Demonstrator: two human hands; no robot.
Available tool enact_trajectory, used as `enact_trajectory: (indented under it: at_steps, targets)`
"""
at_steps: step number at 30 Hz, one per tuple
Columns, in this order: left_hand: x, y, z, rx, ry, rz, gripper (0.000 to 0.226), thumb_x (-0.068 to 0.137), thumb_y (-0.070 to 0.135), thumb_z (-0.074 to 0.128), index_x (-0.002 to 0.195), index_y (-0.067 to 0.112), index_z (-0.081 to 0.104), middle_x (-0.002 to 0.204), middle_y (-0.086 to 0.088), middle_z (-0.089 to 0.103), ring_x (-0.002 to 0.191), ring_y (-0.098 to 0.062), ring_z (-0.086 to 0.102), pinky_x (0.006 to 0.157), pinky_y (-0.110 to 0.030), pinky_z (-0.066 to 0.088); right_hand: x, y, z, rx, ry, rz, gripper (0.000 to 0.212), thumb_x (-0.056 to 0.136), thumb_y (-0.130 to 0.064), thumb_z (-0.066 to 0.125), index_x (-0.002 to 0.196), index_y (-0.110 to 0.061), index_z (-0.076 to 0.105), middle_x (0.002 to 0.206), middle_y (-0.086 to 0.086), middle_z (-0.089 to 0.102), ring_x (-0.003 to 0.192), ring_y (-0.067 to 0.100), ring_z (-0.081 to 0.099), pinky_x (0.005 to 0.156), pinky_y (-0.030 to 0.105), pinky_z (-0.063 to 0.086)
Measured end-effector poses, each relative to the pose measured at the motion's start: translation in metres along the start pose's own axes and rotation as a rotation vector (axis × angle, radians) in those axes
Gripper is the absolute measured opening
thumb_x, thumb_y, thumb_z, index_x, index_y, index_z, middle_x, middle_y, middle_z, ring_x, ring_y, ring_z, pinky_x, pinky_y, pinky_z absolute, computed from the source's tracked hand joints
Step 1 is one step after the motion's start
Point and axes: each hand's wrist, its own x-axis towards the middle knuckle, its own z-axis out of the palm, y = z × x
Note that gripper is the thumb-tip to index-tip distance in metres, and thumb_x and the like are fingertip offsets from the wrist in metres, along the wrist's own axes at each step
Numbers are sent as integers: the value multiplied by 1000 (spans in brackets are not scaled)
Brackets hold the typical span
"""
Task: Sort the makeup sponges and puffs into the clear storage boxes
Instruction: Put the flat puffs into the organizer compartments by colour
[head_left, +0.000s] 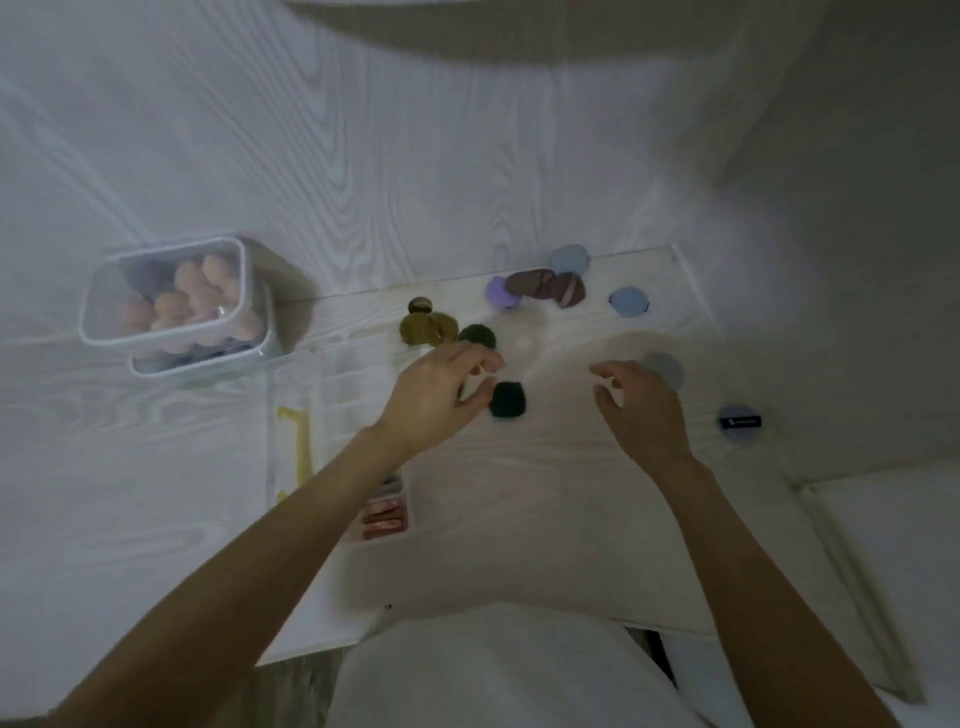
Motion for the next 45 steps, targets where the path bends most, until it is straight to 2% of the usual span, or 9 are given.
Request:
enact_trajectory:
  at_steps: [7, 11, 15, 20, 25, 28, 31, 39, 45]
  targets:
    - [128, -4, 82, 24, -312, -13, 33, 93, 20, 51, 126, 14, 53, 124, -6, 57, 111, -21, 52, 89, -25, 37, 44, 66, -12, -209, -161, 403, 49, 94, -22, 49, 141, -28, 34, 148, 15, 20, 126, 38, 28, 95, 48, 40]
    - [177, 9, 132, 35, -383, 76, 35, 92, 12, 50, 126, 7, 50, 126, -15, 53, 112, -30, 50, 93, -34, 37, 47, 77, -1, -280, -146, 378, 34, 99, -13, 35, 129, -21, 49, 130, 18, 39, 114, 35, 37, 84, 38, 40]
    - [211, 17, 173, 56, -402, -4, 47, 88, 5, 49, 134, 7, 39, 140, -20, 38, 123, -39, 40, 100, -46, 36, 40, 87, 2, -96, -30, 386, 29, 93, -7, 47, 120, -12, 53, 116, 18, 42, 95, 34, 48, 73, 36, 41]
    - [220, 16, 187, 318, -470, 28, 43, 96, 14, 40, 139, 17, 35, 138, -16, 39, 121, -36, 37, 94, -42, 36, 31, 92, 2, 58, 112, 443, 32, 88, -5, 54, 119, -9, 50, 110, 16, 45, 75, 32, 55, 63, 35, 48]
    - [200, 22, 174, 33, -369, -70, 34, 84, 7, 56, 118, 10, 53, 111, -17, 46, 90, -35, 54, 67, -32, 40, 22, 80, 5, 122, 236, 384, 29, 90, 2, 47, 116, -7, 55, 107, 15, 54, 80, 27, 56, 60, 21, 38]
    - [161, 33, 143, -237, -295, -88, 37, 80, 14, 64, 116, 13, 58, 104, -10, 58, 91, -28, 58, 75, -33, 47, 4, 67, 8, 228, 330, 400, 24, 91, 0, 49, 113, -6, 55, 101, 12, 60, 80, 23, 57, 60, 16, 32]
    - [98, 39, 91, -359, -168, -194, 41, 84, 12, 66, 122, 20, 52, 99, 1, 61, 88, -11, 58, 73, -15, 48, -21, 44, 14, 382, 326, 431, 21, 90, -5, 54, 111, -6, 54, 100, 8, 62, 81, 17, 56, 68, 24, 43]
    - [-81, -12, -29, -221, 257, -525, 15, 88, 11, 61, 98, 23, 63, 100, 1, 64, 87, -11, 62, 72, -9, 48, -45, -27, 43, 492, 12, 150, 12, 89, -6, 58, 100, -8, 60, 96, 3, 61, 85, 14, 56, 66, 9, 43]
    - [-133, -25, -43, 17, 243, -464, 22, 81, 10, 70, 97, 25, 69, 90, 9, 61, 75, -3, 57, 67, -10, 46, -48, -83, 64, 540, -123, -31, 13, 88, -4, 58, 100, -7, 60, 99, -1, 60, 89, 11, 57, 68, 7, 44]
